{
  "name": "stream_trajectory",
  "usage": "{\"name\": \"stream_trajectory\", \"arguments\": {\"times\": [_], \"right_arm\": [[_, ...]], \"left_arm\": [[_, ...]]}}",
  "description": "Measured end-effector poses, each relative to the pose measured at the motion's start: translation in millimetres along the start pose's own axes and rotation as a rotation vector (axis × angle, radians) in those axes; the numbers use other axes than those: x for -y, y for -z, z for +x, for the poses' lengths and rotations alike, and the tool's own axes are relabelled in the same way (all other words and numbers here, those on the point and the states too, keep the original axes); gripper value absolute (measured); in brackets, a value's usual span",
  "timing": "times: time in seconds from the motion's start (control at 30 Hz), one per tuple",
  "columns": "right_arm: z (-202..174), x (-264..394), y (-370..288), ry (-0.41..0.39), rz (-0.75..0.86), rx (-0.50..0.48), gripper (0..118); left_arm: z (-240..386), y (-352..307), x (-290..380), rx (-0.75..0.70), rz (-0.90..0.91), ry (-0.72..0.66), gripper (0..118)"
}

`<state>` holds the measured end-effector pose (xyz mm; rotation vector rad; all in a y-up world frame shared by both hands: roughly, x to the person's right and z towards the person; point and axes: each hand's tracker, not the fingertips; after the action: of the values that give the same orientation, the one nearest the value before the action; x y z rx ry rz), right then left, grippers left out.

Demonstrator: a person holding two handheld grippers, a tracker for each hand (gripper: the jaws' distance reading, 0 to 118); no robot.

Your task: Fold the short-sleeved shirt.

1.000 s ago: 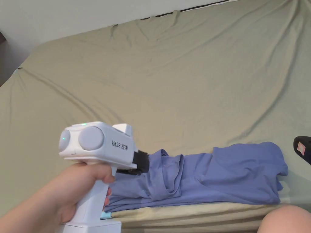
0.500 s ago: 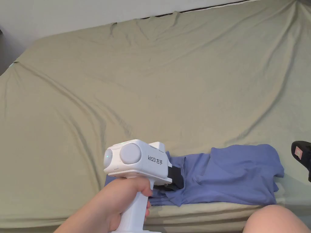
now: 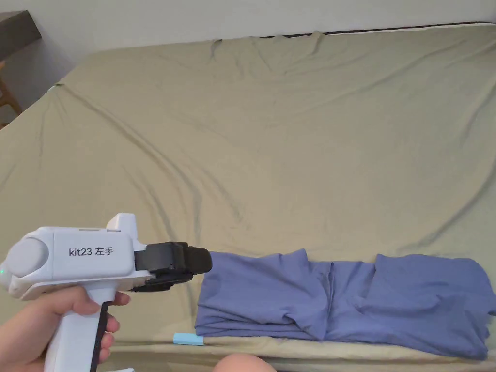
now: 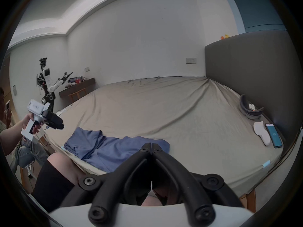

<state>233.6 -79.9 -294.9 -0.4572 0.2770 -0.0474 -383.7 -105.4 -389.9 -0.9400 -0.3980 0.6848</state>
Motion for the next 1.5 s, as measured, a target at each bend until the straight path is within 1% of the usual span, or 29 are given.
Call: {"name": "stream_trajectory", "arguments": {"times": [0.03,0.07,0.1,0.17,0.2,0.23,0.27,0.33,0.37,0.4,0.43,0.47,0.5,0.57,0.63,0.67,0.7,0.83,0.93,1.03,1.07,1.13,1.2,1.27,1.3,1.37,1.43,1.5], "right_arm": [[-0.7,-0.2,-1.4,-0.004,-0.002,0.009,0],[-1.6,0.2,-3.3,-0.009,-0.002,0.022,0],[-2.8,1.0,-5.4,-0.013,0.002,0.037,0],[-6.4,1.8,-8.8,-0.017,0.004,0.051,0],[-7.7,2.6,-10.3,-0.019,0.003,0.057,0],[-8.9,3.5,-11.1,-0.023,0.000,0.067,0],[-9.9,4.4,-11.1,-0.031,-0.013,0.082,0],[-10.6,6.5,-10.9,-0.043,-0.045,0.129,0],[-9.8,7.5,-10.8,-0.041,-0.055,0.134,0],[-8.4,8.3,-11.1,-0.037,-0.058,0.131,0],[-6.4,8.9,-11.8,-0.036,-0.061,0.140,0],[-5.2,9.0,-12.6,-0.034,-0.062,0.154,0],[-3.4,8.7,-14.0,-0.027,-0.060,0.161,0],[1.1,8.2,-17.0,-0.011,-0.053,0.174,0],[4.1,7.6,-18.8,0.003,-0.046,0.181,0],[5.2,7.2,-19.2,0.009,-0.045,0.183,0],[7.6,7.5,-20.0,0.015,-0.043,0.186,0],[7.7,4.4,-21.8,0.027,-0.025,0.175,0],[1.9,0.2,-20.4,0.015,-0.010,0.145,0],[-3.9,-3.5,-19.4,-0.004,0.009,0.113,0],[-7.1,-5.6,-19.0,-0.016,0.021,0.105,0],[-10.3,-8.4,-17.0,-0.017,0.033,0.085,0],[-14.5,-11.9,-11.6,-0.025,0.043,0.079,0],[-17.7,-16.3,-5.7,-0.067,0.048,0.101,0],[-19.9,-19.2,-2.3,-0.070,0.056,0.115,0],[-17.6,-23.3,3.1,-0.053,0.071,0.113,0],[-21.8,-30.9,7.9,-0.066,0.104,0.136,0],[-23.8,-37.7,13.7,-0.074,0.127,0.139,0]], "left_arm": [[-20.8,5.1,0.9,0.037,-0.029,-0.027,107],[-44.2,13.3,3.7,0.084,-0.064,-0.065,113],[-64.6,20.3,6.6,0.120,-0.090,-0.127,111],[-86.9,35.9,10.3,0.139,-0.070,-0.258,111],[-92.6,45.4,13.5,0.213,-0.083,-0.280,111],[-94.3,51.8,15.8,0.284,-0.077,-0.269,111],[-91.2,57.1,15.2,0.385,-0.046,-0.239,111],[-88.4,76.2,15.8,0.416,-0.080,-0.214,111],[-87.2,85.2,16.2,0.467,-0.065,-0.216,107],[-85.2,93.5,17.0,0.451,-0.082,-0.236,97],[-83.6,103.4,18.3,0.424,-0.098,-0.226,74],[-82.3,113.6,21.4,0.345,-0.136,-0.231,35],[-91.1,120.6,17.2,0.252,-0.138,-0.184,8],[-100.9,112.5,6.8,0.405,-0.136,-0.234,8],[-98.7,114.3,5.4,0.276,-0.173,-0.221,8],[-82.8,106.8,8.1,0.283,-0.168,-0.169,8],[-75.0,103.7,5.5,0.250,-0.171,-0.135,8],[-47.3,89.0,-4.1,0.208,-0.155,-0.125,8],[-29.6,72.3,-16.5,0.193,-0.148,-0.086,8],[-15.0,46.0,-27.6,0.125,-0.129,-0.019,8],[-10.2,34.7,-28.0,0.092,-0.122,-0.008,8],[-9.5,16.0,-34.4,-0.017,-0.121,-0.020,8],[-0.4,-3.1,-37.4,-0.118,-0.117,0.032,8],[16.8,-14.9,-38.7,-0.181,-0.116,0.058,8],[31.9,-18.0,-38.8,-0.203,-0.114,0.070,8],[63.6,-19.3,-38.1,-0.209,-0.111,0.086,8],[102.7,-11.7,-35.4,-0.207,-0.108,0.106,8],[134.8,3.1,-32.3,-0.222,-0.114,0.151,8]]}}
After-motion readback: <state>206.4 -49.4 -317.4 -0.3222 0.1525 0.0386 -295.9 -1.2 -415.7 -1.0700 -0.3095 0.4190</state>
